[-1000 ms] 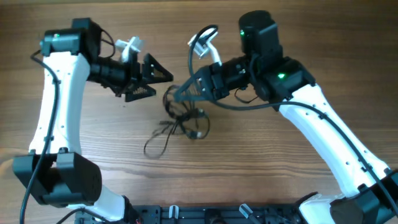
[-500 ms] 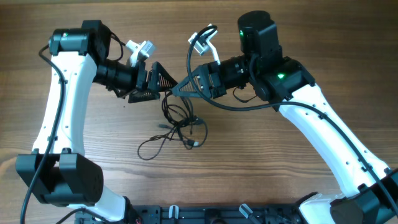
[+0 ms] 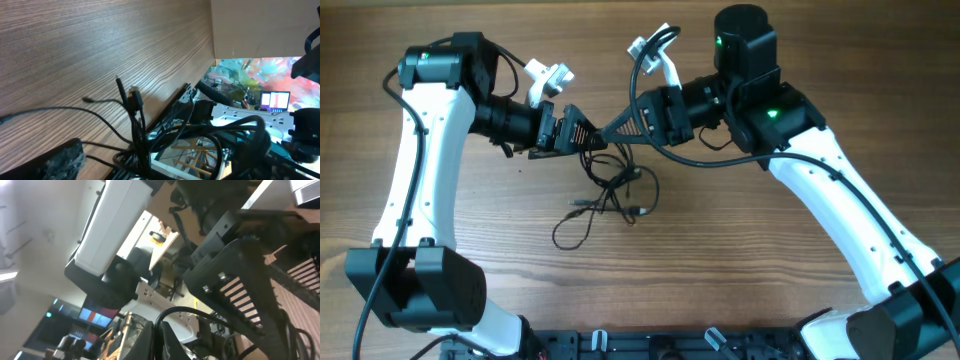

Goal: Untangle cables

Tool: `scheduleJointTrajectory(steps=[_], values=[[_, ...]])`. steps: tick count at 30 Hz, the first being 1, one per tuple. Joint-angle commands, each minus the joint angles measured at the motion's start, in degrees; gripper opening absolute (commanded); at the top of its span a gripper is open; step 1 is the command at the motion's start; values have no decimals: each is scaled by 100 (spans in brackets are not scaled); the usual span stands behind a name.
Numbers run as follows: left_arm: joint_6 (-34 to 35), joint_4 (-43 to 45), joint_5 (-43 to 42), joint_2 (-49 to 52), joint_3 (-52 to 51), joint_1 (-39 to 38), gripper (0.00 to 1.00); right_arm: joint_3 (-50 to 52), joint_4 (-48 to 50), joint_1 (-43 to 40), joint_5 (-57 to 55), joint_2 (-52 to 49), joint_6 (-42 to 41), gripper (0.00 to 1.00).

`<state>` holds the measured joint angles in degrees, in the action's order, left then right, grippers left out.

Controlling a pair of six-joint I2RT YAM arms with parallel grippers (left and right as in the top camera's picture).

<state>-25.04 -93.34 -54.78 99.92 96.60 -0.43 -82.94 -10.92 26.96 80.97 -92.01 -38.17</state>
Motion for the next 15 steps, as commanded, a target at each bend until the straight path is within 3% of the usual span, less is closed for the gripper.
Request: scheduleJointTrajectory(steps=[1,3,6,8,12,14,15], values=[[-179,-42,-90,26,2,-11,92,-61,85,17,234,-92,-138,4],[-175,-35,-92,26,2,-11,80,-61,87,20,262,-92,-208,4],[-173,-33,-92,26,2,-11,41,-61,85,20,341,-92,-232,4],[-151,-35,-98,26,2,-11,4,-61,83,20,341,-92,-229,4],[-35,-4,-140,26,2,-4,4,-61,-37,17,-44,-92,-223,4],[625,280,-111,26,2,20,4,-61,-527,17,-929,-92,22,4],[1154,518,-22,26,2,59,4,-61,-892,17,-1567,-92,267,12]])
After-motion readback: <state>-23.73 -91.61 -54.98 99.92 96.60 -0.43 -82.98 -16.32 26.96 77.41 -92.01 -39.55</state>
